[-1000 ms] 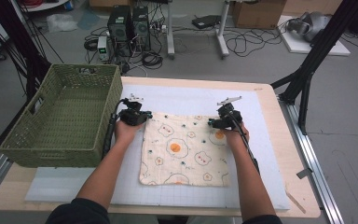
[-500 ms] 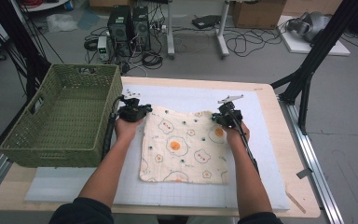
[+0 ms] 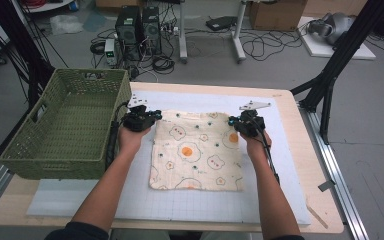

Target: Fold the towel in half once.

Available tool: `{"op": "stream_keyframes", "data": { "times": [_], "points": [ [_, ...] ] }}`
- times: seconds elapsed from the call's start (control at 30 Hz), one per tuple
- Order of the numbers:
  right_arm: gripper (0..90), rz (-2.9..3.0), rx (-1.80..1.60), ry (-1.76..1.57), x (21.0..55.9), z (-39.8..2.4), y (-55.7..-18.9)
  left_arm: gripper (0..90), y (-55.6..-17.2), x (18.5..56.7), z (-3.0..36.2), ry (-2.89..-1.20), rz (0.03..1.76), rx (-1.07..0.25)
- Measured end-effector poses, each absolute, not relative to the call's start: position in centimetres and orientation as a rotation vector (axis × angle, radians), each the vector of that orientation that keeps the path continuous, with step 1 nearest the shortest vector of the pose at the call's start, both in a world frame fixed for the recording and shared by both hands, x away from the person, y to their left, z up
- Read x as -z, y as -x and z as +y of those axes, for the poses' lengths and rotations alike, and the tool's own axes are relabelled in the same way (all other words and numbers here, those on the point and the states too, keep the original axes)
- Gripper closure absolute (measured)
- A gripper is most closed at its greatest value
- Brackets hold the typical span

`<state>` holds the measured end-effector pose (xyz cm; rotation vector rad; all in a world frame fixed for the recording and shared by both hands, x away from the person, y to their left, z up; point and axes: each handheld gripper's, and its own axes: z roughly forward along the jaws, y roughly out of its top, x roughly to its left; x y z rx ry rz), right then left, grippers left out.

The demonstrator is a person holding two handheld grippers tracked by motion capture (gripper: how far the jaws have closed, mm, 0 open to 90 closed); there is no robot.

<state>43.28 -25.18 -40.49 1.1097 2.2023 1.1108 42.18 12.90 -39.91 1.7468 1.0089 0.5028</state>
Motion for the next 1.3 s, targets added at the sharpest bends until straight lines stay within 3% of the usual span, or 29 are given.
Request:
{"op": "stream_keyframes", "data": {
  "times": [0.7, 1.3],
  "points": [
    [87.0, 2.251, -1.19, -0.98, 38.7, -25.6, -36.5, 87.0, -35.2, 40.4, 14.5, -1.716, 0.887, -0.44],
    [86.8, 2.25, -1.282, -0.986, 41.5, -26.7, -29.5, 86.9, -29.4, 42.0, 15.6, -1.738, 0.812, -0.38]
  ]
}}
